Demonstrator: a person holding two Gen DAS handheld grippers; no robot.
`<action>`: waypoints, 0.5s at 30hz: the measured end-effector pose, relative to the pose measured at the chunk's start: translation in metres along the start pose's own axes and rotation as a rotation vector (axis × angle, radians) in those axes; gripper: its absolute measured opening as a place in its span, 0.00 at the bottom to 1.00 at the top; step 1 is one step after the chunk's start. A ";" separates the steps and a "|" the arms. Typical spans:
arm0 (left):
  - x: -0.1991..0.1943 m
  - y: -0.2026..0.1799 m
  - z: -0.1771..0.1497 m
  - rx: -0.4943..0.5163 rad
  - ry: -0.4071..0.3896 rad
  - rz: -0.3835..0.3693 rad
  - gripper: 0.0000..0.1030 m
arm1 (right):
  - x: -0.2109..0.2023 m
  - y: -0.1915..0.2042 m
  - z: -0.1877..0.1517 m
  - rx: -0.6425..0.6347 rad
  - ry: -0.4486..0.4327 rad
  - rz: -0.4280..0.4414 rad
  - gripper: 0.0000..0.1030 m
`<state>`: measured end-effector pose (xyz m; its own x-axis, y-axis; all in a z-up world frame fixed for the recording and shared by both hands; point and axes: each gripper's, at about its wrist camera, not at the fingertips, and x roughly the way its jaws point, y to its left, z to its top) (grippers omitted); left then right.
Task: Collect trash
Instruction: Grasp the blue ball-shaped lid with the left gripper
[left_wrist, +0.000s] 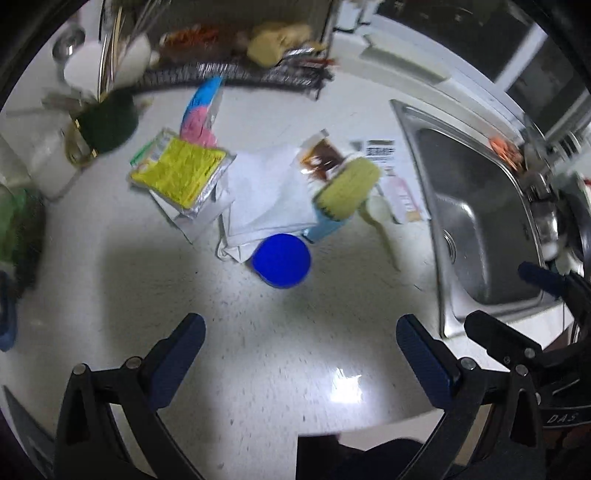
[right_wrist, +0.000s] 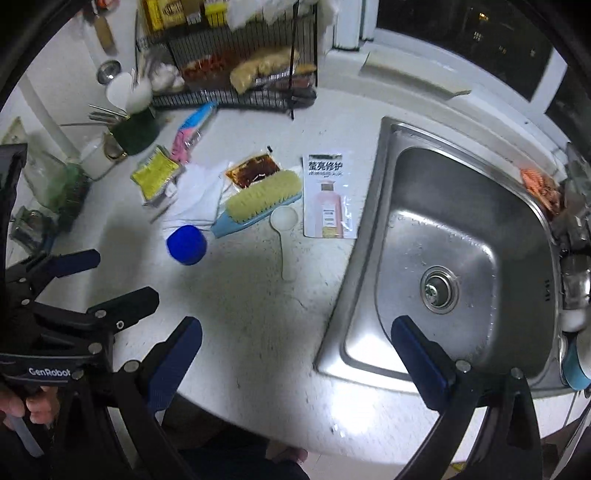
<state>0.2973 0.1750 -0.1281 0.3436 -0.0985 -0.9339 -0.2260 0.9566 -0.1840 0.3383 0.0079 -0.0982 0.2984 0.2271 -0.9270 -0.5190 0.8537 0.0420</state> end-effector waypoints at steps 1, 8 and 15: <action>0.008 0.004 0.002 -0.006 0.014 0.000 1.00 | 0.008 0.000 0.005 0.006 0.017 0.003 0.99; 0.050 0.021 0.018 -0.060 0.061 0.041 0.99 | 0.052 -0.002 0.024 0.032 0.112 0.009 0.99; 0.073 0.016 0.034 -0.043 0.102 0.065 0.79 | 0.069 -0.006 0.038 0.005 0.154 0.007 0.99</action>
<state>0.3499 0.1925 -0.1891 0.2331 -0.0657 -0.9702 -0.2846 0.9494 -0.1327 0.3927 0.0359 -0.1482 0.1683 0.1587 -0.9729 -0.5161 0.8551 0.0501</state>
